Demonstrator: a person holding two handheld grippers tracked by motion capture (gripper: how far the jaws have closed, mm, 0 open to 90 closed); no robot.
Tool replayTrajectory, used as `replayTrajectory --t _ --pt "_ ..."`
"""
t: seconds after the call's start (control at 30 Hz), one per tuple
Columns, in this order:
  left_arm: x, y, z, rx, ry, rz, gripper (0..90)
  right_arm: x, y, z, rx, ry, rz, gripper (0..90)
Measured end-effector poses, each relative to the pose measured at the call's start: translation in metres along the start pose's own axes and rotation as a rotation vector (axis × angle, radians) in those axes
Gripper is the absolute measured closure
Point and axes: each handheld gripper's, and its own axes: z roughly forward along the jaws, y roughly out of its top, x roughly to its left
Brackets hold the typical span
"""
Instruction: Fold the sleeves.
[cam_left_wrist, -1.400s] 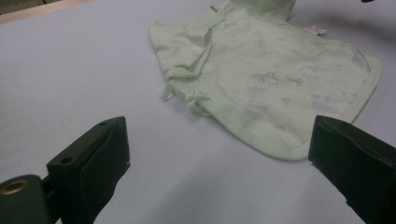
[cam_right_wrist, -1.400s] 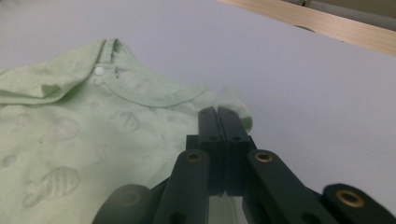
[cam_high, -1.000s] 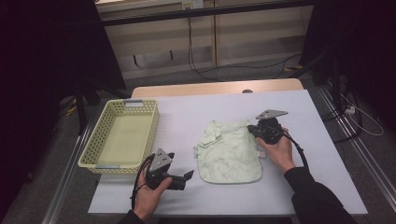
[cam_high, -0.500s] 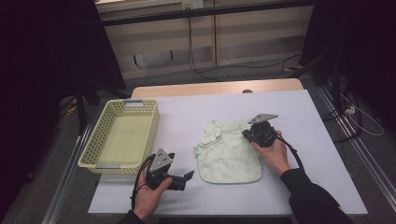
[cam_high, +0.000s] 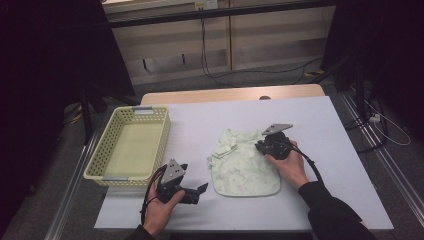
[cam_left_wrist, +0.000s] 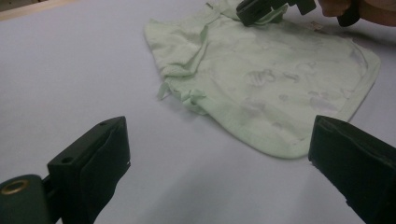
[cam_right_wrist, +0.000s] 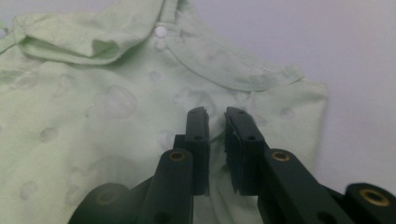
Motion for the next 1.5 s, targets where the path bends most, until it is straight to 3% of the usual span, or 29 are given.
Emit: replayTrajectory --t 0.27,0.47,0.63,0.73,0.8,0.9,1.03,1.1,1.2,1.5 --pt "-0.001 0.0 0.001 -0.002 -0.005 -0.002 5.5 0.005 0.0 0.001 0.005 0.011 -0.018 73.5" --pt "-0.001 0.001 0.002 -0.003 0.0 0.001 5.5 0.007 0.001 -0.008 -0.033 0.022 -0.026 68.5" --pt "-0.001 0.003 0.007 -0.008 0.012 0.012 5.5 0.0 -0.001 -0.019 -0.062 -0.002 0.005 64.6" --pt "0.001 0.004 0.012 0.0 -0.016 -0.021 5.5 -0.004 -0.003 -0.024 -0.074 -0.013 0.026 63.4" --pt "0.002 0.006 0.015 0.006 0.009 0.004 5.6 -0.007 -0.003 -0.027 -0.083 -0.012 0.041 63.3" --pt "0.005 0.008 0.02 0.006 0.015 -0.003 5.6 -0.011 -0.006 -0.031 -0.092 -0.011 0.059 62.3" --pt "0.009 0.013 0.027 0.008 0.039 0.005 5.6 -0.012 -0.011 -0.036 -0.086 -0.011 0.068 58.6" --pt "0.012 0.017 0.031 0.004 0.036 -0.011 5.6 -0.011 -0.014 -0.039 -0.085 -0.014 0.067 57.1" --pt "0.014 0.022 0.039 0.008 0.05 0.007 5.7 -0.012 -0.016 -0.045 -0.093 -0.016 0.07 54.9" --pt "0.024 0.032 0.053 0.022 0.03 -0.029 5.6 -0.014 -0.024 -0.052 -0.099 -0.022 0.082 49.6"
